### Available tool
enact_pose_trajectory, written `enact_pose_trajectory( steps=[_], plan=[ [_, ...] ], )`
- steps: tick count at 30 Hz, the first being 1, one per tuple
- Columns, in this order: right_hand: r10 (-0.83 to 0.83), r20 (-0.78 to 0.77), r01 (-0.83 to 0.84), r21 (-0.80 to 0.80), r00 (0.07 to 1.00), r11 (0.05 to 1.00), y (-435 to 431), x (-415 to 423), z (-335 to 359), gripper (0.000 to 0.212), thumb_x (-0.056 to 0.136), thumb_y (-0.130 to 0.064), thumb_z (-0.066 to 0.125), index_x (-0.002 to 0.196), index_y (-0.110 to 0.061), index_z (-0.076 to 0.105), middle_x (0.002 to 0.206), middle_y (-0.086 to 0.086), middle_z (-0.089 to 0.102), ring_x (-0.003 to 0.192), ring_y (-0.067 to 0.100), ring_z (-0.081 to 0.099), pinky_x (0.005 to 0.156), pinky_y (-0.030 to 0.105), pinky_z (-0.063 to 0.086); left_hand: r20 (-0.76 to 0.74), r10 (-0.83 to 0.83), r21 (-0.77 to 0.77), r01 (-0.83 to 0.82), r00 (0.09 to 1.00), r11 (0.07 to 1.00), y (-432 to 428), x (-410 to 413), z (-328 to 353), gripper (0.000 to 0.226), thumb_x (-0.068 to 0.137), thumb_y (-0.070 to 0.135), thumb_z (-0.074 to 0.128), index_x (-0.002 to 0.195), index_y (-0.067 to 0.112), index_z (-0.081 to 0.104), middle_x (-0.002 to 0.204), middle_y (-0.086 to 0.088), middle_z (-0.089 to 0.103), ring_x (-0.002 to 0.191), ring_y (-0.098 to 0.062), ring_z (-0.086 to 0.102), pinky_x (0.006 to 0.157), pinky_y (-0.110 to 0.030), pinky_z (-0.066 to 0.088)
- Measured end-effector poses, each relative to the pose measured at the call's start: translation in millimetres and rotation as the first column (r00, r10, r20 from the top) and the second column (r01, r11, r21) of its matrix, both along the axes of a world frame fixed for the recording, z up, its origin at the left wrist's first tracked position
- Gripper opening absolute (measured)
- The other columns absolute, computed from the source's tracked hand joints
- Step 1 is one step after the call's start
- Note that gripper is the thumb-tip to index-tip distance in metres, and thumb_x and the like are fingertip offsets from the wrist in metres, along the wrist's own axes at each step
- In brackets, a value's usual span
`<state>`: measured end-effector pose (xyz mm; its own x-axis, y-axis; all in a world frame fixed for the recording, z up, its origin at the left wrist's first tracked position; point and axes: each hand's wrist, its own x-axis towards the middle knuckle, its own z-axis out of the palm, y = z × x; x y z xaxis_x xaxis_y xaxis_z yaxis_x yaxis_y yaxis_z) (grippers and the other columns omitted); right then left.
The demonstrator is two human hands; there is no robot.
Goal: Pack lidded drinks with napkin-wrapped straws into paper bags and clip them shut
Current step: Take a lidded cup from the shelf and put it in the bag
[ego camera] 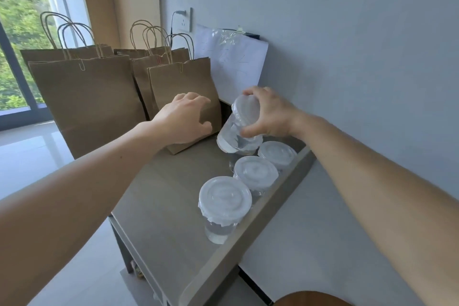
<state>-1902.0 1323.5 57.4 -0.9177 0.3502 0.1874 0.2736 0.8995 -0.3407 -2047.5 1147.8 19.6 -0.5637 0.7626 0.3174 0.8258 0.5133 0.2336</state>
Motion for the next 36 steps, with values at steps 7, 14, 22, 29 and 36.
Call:
enact_pose_trajectory(
  steps=[7,14,22,29,36],
  plan=[
    [-0.305,-0.155,0.316,0.054,0.94,0.947,31.5,155.6,51.1,0.096,0.06,-0.044,0.085,0.143,-0.03,0.038,0.131,-0.001,0.043,0.124,0.018,0.042,0.096,0.033,0.04,-0.062,-0.246,0.001,0.247,0.967,0.969,70.5,82.8,27.9,0.057,0.087,0.037,0.059,0.14,0.021,0.044,0.147,-0.002,0.042,0.136,-0.025,0.033,0.094,-0.04,0.039],
    [-0.623,-0.053,0.624,0.016,0.781,0.781,32.5,328.9,6.6,0.098,0.056,-0.049,0.084,0.142,-0.033,0.04,0.122,-0.005,0.042,0.117,0.019,0.046,0.084,0.031,0.039,-0.012,-0.531,-0.113,0.526,0.847,0.843,147.4,232.7,-6.5,0.067,0.087,0.043,0.06,0.147,0.022,0.038,0.146,-0.006,0.043,0.134,-0.029,0.037,0.102,-0.042,0.038],
    [-0.78,0.168,0.798,-0.1,0.602,0.594,-10.6,471.1,-124.1,0.099,0.053,-0.055,0.077,0.141,-0.036,0.036,0.134,-0.005,0.042,0.123,0.018,0.042,0.086,0.031,0.039,0.358,-0.692,-0.378,0.775,0.627,0.507,129.9,405.8,-179.7,0.085,0.079,0.042,0.072,0.15,0.022,0.03,0.151,-0.003,0.037,0.136,-0.025,0.036,0.106,-0.04,0.038],
    [-0.774,0.283,0.824,-0.214,0.566,0.524,-45.3,514.4,-216.9,0.102,0.054,-0.056,0.076,0.144,-0.038,0.031,0.14,-0.007,0.039,0.127,0.018,0.038,0.093,0.038,0.042,0.544,-0.576,-0.535,0.781,0.611,0.322,75.0,463.6,-293.4,0.09,0.072,0.034,0.083,0.146,0.021,0.034,0.138,-0.004,0.049,0.122,-0.028,0.049,0.098,-0.042,0.049],
    [-0.783,0.24,0.808,-0.327,0.573,0.491,-57.4,515.1,-271.2,0.103,0.047,-0.065,0.065,0.141,-0.039,0.032,0.134,-0.011,0.038,0.126,0.014,0.036,0.087,0.032,0.036,0.661,-0.328,-0.606,0.738,0.675,0.297,28.1,491.2,-339.7,0.091,0.074,0.071,0.063,0.141,0.018,0.034,0.122,-0.004,0.063,0.103,-0.027,0.062,0.09,-0.044,0.054]
  ],
)
